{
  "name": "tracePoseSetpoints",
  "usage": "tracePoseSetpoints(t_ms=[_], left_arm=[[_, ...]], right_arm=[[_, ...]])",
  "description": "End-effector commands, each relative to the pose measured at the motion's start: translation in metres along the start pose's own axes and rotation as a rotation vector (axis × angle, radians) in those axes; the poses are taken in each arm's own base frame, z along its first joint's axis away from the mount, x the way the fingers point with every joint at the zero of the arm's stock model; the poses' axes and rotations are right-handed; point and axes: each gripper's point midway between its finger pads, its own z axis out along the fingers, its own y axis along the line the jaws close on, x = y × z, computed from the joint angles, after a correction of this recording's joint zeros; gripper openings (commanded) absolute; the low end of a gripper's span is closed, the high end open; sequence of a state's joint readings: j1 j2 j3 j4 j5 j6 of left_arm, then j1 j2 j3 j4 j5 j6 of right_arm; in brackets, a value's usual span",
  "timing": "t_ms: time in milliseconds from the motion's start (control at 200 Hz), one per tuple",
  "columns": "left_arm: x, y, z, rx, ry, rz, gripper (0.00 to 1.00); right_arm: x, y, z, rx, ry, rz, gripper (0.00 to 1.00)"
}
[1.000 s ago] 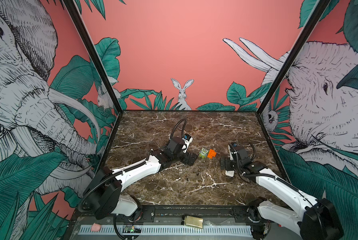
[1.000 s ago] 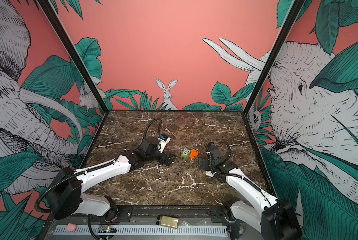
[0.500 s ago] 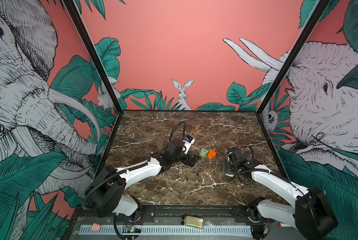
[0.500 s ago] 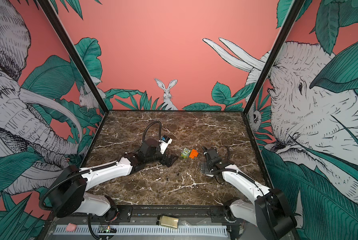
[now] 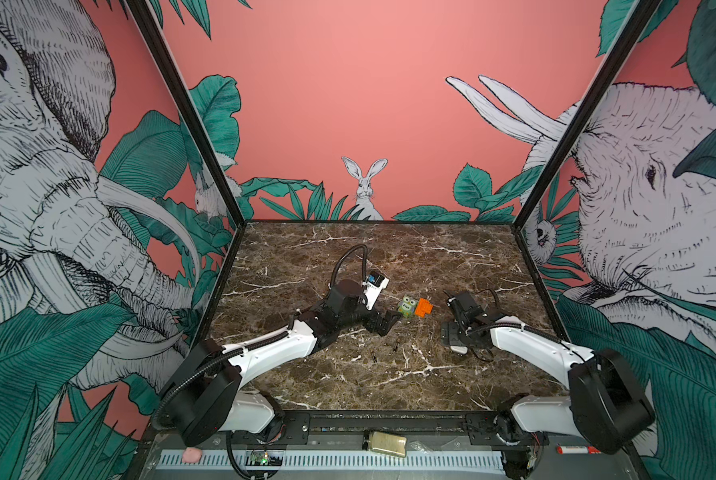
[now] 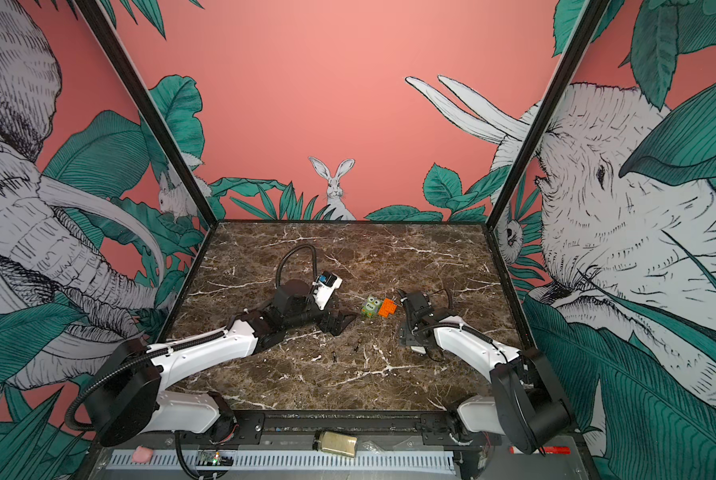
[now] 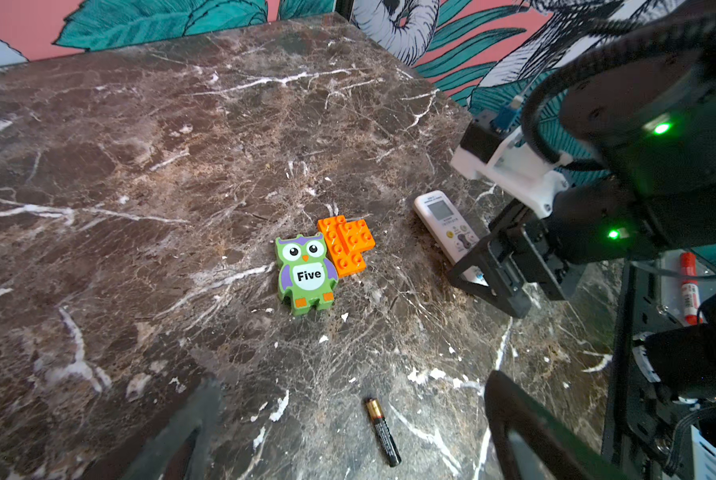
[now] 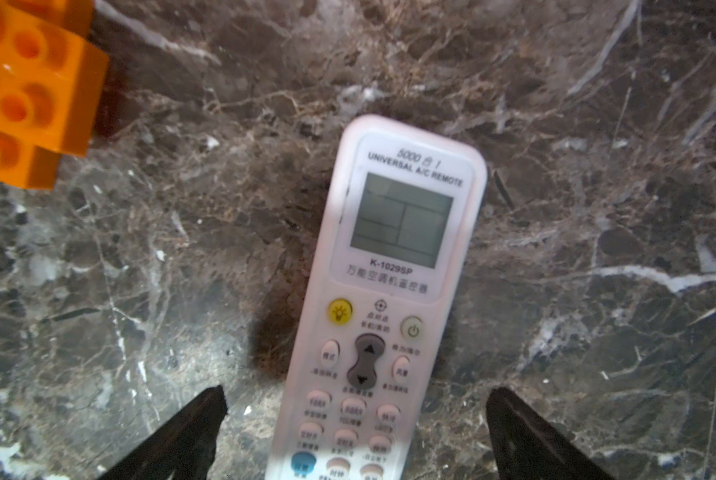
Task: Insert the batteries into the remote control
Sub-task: 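Lower the right gripper and close it on the white remote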
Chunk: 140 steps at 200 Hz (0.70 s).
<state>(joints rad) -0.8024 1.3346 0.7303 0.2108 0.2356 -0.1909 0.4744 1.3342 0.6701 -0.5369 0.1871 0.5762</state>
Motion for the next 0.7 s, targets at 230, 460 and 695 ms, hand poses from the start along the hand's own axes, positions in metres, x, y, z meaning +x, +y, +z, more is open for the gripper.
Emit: tracePoseSetpoints(t_ms=[230, 460, 695], left_arm=[[-0.002, 0.0, -0.007, -0.013, -0.019, 0.022, 1.0], [-0.003, 0.0, -0.009, -0.013, -0.029, 0.025, 1.0], [0.0, -0.003, -0.006, 0.009, -0.024, 0.012, 1.0]], right_arm=[[-0.002, -0.001, 0.009, 0.003, 0.009, 0.023, 0.92], [0.002, -0.005, 0.014, -0.012, 0.013, 0.056, 0.88], [0.002, -0.006, 0.018, -0.017, 0.007, 0.065, 0.81]])
